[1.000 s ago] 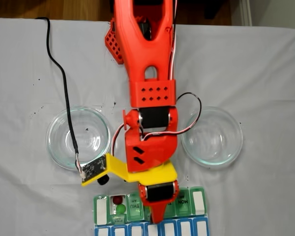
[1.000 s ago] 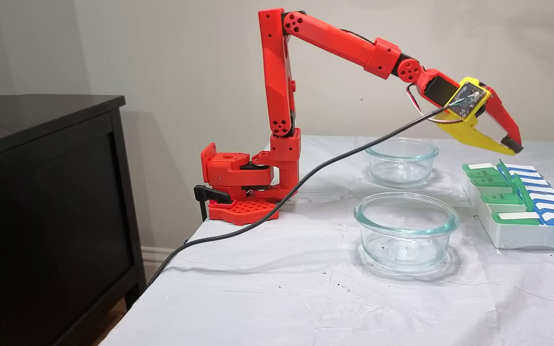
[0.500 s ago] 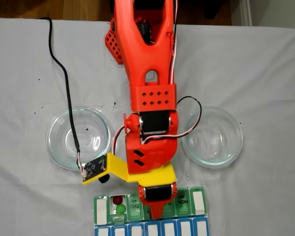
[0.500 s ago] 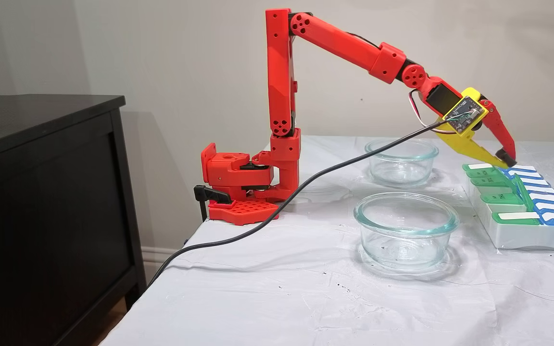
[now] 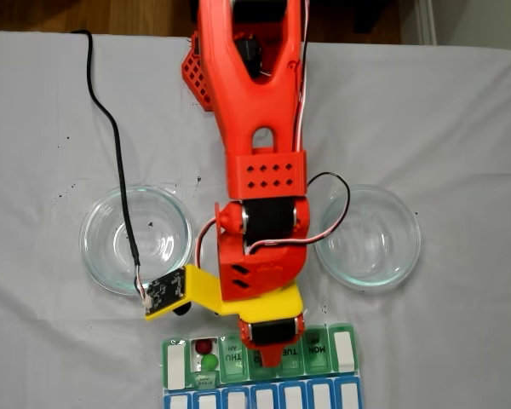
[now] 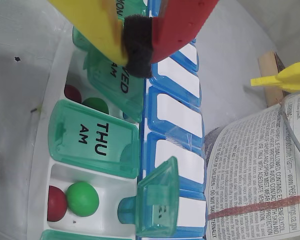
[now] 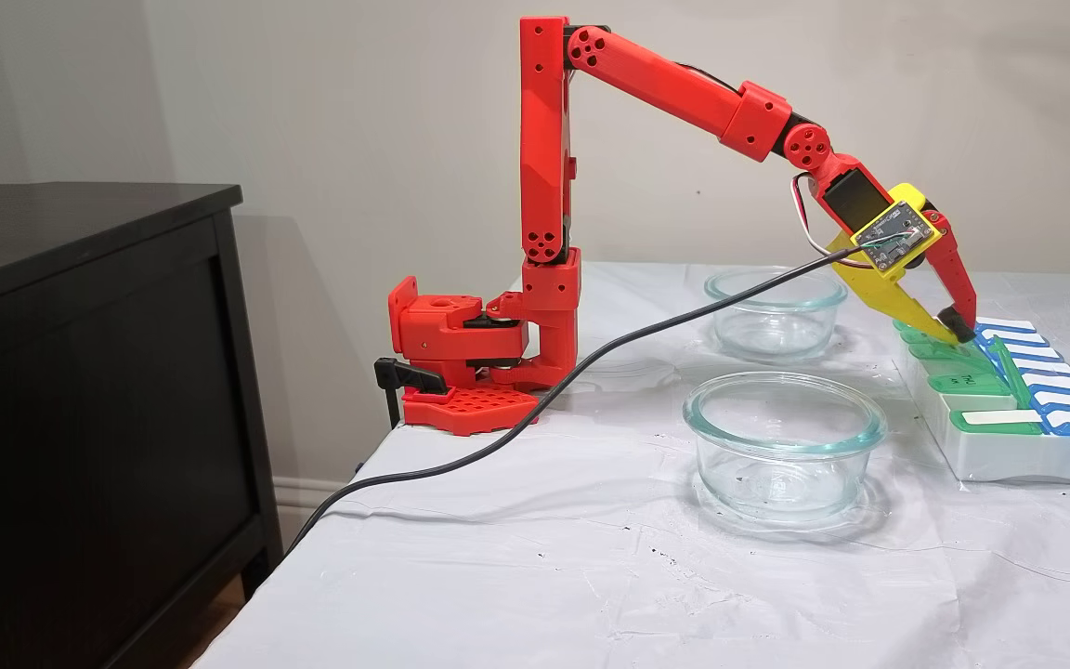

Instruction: Sort medicines into box.

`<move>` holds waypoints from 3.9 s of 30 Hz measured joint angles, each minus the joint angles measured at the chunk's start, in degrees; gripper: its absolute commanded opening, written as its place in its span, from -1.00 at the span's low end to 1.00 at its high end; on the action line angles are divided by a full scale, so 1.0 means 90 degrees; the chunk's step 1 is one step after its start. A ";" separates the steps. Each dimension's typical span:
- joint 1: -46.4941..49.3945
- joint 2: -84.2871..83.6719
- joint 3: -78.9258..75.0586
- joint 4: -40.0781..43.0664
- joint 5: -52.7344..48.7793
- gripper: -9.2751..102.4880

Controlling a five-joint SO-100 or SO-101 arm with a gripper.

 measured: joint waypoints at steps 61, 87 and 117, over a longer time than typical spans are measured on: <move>-0.0273 -0.0605 0.1348 -0.0889 -0.3828 -0.84; 0.1289 0.0986 -0.0273 0.0996 -0.1299 -0.84; 0.1221 -0.0430 -0.0303 -0.0840 -0.1016 -0.84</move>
